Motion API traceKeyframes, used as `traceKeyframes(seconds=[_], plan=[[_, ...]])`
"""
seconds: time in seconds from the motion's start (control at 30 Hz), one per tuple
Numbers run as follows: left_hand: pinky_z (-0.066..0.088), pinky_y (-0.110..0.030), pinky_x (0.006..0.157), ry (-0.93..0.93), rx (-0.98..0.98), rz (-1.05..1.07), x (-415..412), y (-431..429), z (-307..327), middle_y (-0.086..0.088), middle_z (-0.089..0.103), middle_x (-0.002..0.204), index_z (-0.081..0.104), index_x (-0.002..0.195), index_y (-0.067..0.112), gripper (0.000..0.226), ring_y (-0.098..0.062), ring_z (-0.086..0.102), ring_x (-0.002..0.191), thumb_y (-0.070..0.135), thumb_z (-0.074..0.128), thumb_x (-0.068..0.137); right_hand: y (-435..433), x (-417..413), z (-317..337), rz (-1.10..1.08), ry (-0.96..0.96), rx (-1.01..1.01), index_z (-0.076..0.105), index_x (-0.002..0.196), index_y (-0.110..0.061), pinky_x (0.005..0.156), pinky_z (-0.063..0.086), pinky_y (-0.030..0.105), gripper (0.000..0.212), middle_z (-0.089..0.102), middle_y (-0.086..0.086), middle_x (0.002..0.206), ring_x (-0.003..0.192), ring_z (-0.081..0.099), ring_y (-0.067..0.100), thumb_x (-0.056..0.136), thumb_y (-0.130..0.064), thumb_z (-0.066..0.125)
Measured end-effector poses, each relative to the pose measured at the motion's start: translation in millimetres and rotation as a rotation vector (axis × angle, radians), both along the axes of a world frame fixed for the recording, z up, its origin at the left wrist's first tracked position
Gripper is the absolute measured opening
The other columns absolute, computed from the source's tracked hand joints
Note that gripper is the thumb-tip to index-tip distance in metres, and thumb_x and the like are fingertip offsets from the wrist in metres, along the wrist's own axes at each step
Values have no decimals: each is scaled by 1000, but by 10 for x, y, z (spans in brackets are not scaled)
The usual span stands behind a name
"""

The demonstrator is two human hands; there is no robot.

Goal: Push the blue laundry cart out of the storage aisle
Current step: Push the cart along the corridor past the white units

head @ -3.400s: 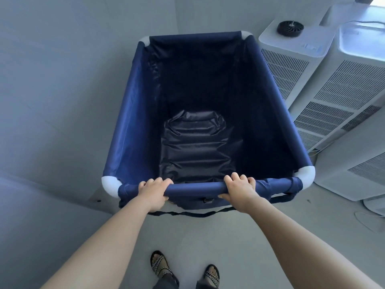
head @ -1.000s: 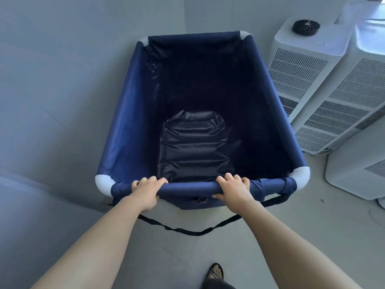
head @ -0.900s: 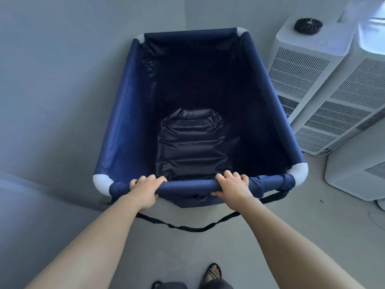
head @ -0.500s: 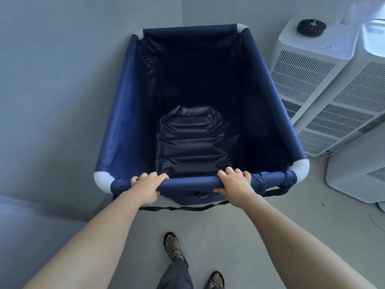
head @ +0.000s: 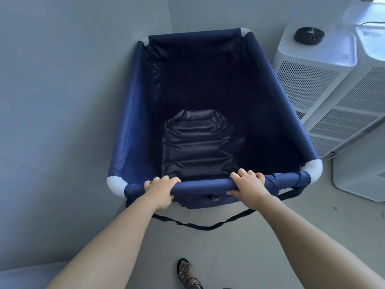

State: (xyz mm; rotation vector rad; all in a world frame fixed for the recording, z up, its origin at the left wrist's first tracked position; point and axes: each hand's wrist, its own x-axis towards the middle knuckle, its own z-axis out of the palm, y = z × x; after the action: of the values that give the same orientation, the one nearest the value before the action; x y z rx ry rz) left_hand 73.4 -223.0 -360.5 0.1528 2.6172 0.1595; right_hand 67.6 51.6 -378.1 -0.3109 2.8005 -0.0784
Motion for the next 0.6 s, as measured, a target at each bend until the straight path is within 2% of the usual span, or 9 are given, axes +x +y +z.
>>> traceKeyframes(seconds=[0.13,0.3,0.5,0.6], plan=[[28,-39,90,-25,1,-16,-239,-43,15,6,49,116,40,122,40,35,-24,44,107,26,48,91,-51,-180,34,-14,-7,12,43,118,-26,90,31,37,42,48,0,110,100,47,23,89,-56,46],[29,-41,95,14,28,-21,-440,-90,-26,7,48,117,40,123,43,36,-22,44,110,45,52,89,-101,-369,51,-25,-29,15,42,122,-25,94,29,39,44,47,1,113,102,46,24,90,-54,45],[26,-36,101,259,37,-14,-448,-52,-158,12,45,128,43,129,36,42,-15,42,120,39,56,90,-114,-514,69,-23,-72,4,42,123,-25,100,27,43,44,48,1,116,106,46,24,90,-54,45],[25,-32,102,271,81,-73,-482,23,-189,13,50,126,42,131,32,42,-14,44,120,34,56,91,-120,-553,51,-34,-65,-20,42,123,-25,100,27,43,45,49,1,116,106,46,25,90,-54,47]])
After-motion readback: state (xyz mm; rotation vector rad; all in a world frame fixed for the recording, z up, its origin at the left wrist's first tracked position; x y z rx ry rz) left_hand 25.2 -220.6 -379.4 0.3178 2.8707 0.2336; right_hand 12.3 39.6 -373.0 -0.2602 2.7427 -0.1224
